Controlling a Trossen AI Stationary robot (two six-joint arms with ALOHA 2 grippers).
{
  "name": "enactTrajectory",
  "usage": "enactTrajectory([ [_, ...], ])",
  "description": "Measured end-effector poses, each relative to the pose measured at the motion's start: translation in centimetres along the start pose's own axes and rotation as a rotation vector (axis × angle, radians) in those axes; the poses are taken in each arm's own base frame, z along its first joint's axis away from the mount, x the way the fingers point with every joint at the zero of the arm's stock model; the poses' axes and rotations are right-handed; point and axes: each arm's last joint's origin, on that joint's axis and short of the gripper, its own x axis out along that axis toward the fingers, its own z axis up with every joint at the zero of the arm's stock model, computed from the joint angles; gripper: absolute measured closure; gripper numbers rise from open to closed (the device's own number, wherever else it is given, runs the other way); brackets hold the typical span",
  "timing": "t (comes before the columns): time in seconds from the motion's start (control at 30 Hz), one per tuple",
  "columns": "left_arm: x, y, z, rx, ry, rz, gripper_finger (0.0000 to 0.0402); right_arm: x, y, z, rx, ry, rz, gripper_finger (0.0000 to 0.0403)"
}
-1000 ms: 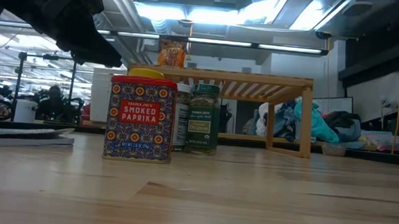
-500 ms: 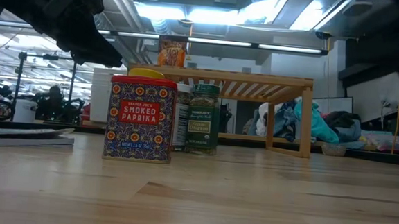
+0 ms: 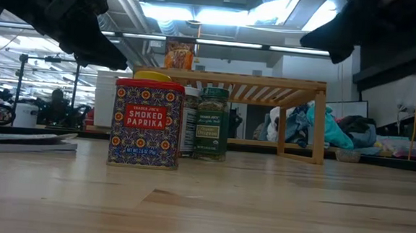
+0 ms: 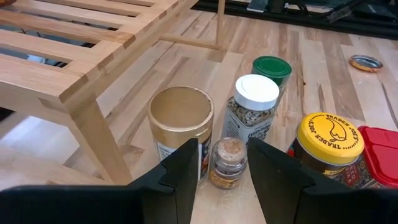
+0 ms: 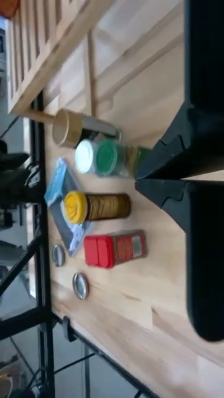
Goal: Shelf spices
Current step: Put the transparent seasoning bottle on the shelf
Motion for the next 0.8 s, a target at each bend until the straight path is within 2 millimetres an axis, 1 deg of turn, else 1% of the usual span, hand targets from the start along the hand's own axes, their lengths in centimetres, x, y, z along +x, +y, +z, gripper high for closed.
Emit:
enactTrajectory([
  [0.1,0.0,0.0,0.0,0.000,0.000,0.000,0.0270,-0.7,-1.1,0.4,-0.010,0.004,0.012,0.0396],
  [0.17,0.0,0.0,0.0,0.000,0.000,0.000,0.0270,-1.3,-1.7,0.7,-0.019,-0.024,0.024,0.0396],
  [0.27,0.0,0.0,0.0,-0.002,0.000,0.000,0.0270,-2.6,-2.5,0.2,-0.017,-0.064,0.030,0.0396],
  [0.4,0.0,0.0,0.0,-0.003,0.000,0.000,0.0270,-4.4,-3.1,-1.5,0.032,-0.123,0.035,0.0395],
  [0.5,0.0,0.0,0.0,-0.002,0.000,0.000,0.0270,-5.4,-3.5,-2.9,0.061,-0.162,0.041,0.0395],
  [0.63,0.0,0.0,0.0,-0.003,0.000,0.000,0.0270,-6.2,-3.9,-4.6,0.073,-0.203,0.045,0.0395],
  [0.8,0.0,0.0,0.0,-0.002,0.001,0.000,0.0270,-6.6,-4.1,-5.9,0.077,-0.213,0.044,0.0395],
])
